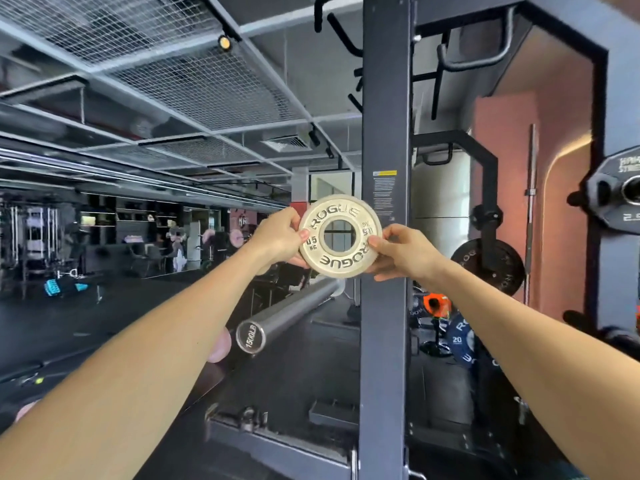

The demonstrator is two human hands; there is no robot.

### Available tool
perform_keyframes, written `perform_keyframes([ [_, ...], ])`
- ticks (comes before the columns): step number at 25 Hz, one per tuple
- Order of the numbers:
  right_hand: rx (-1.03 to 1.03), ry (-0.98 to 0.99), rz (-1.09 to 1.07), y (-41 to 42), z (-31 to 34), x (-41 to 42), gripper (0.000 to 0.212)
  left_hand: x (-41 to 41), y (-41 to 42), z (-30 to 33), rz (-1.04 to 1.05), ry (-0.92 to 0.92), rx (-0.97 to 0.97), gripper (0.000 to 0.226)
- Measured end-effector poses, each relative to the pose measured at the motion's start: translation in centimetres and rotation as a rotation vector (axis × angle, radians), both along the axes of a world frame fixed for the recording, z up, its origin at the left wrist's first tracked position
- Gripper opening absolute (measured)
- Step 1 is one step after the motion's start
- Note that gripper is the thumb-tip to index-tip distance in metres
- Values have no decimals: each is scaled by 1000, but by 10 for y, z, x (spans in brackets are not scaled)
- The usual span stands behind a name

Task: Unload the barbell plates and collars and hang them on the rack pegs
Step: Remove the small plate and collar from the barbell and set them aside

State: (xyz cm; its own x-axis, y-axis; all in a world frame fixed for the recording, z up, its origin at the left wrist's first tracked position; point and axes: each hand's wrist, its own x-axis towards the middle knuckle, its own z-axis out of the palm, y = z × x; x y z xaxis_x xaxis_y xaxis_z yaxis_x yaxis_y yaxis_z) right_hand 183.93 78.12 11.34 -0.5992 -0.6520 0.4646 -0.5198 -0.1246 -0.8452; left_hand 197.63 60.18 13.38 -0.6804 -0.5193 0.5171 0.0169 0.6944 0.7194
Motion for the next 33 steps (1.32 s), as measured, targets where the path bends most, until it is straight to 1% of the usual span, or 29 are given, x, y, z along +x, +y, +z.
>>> perform_keyframes([
  [7, 22, 39, -36, -68, -1, -22, 17, -24, -68, -1, -24, -5, 3, 3],
  [11, 27, 33, -74, -89, -2, -25, 17, -34, -92, 2, -81, -21, 17, 3],
  [15, 40, 46, -140, -94, 0, -8, 16, -29, -105, 1, -142, -26, 31, 4],
  [18, 49, 47, -181, -91, 0, 22, 16, -12, -111, -1, -190, -30, 33, 5],
  [23, 35, -17, -269, -84, -20, 94, 19, 39, -113, -18, -274, -81, 30, 11],
  [28, 44, -42, -343, -71, -44, 156, 20, 91, -103, -43, -355, -105, 44, 6],
  [33, 81, -51, -374, -62, -62, 202, 23, 127, -99, -64, -379, -135, 50, 6],
])
